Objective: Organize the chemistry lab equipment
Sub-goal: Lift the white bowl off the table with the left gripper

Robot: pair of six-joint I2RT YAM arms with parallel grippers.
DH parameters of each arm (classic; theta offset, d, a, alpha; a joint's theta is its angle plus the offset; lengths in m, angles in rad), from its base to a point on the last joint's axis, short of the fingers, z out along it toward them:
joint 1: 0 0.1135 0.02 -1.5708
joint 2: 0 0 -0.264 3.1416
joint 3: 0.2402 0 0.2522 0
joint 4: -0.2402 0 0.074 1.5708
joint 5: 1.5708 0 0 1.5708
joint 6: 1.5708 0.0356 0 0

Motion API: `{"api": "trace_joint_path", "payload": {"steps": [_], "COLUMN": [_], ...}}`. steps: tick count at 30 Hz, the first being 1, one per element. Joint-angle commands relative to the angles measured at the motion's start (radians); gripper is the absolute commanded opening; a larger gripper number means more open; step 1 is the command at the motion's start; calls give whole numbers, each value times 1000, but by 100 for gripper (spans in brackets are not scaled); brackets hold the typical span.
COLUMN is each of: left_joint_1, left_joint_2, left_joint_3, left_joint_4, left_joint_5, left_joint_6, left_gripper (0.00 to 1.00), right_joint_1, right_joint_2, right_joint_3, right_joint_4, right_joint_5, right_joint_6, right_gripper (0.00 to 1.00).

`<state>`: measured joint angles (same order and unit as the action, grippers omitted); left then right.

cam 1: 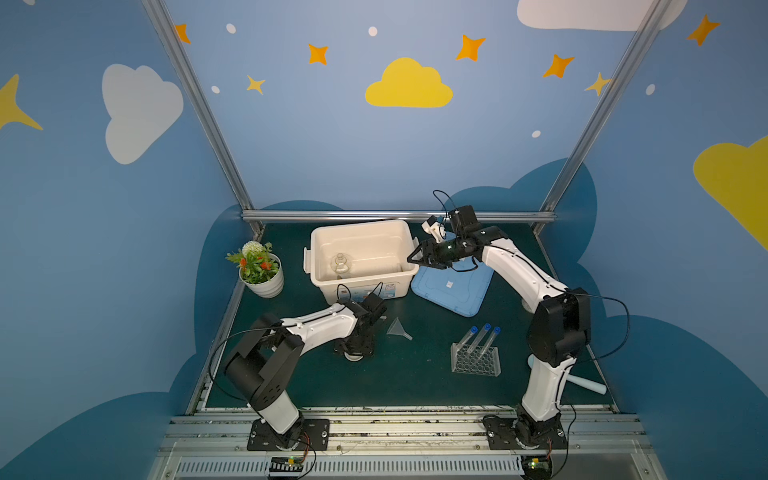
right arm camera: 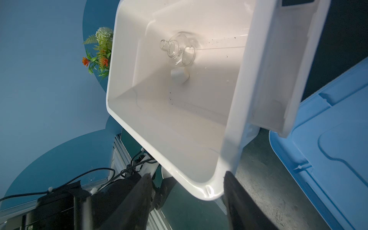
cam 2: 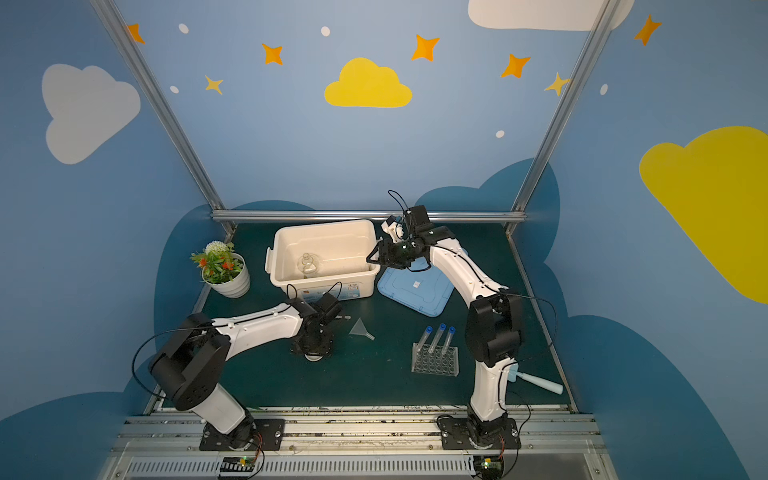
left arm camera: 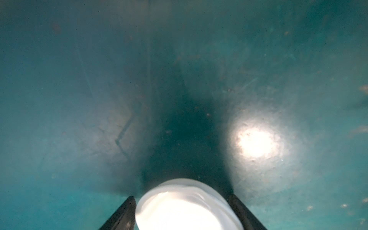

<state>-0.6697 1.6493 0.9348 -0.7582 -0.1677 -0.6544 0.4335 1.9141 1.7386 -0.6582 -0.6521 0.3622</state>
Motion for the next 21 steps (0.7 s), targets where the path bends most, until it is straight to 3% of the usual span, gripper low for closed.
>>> {"api": "trace_joint_path", "payload": {"steps": [1, 14, 21], "left_joint_1": [-2, 0, 1], "left_joint_2": [24, 14, 18], "left_joint_3": [4, -16, -26], "left_joint_4": [32, 76, 77], "left_joint_5": [21, 60, 65], "left_joint_6": [-1, -17, -18], "left_gripper": [71, 72, 66], "right_joint_1": [-5, -6, -7], "right_joint_2": [-37, -38, -38], "right_joint_3": [-15, -16, -16], "right_joint_4": [-1, -5, -5], "right_joint_5": [-5, -5, -5], "right_joint_6": [-2, -3, -3], "right_gripper": [58, 58, 58]}}
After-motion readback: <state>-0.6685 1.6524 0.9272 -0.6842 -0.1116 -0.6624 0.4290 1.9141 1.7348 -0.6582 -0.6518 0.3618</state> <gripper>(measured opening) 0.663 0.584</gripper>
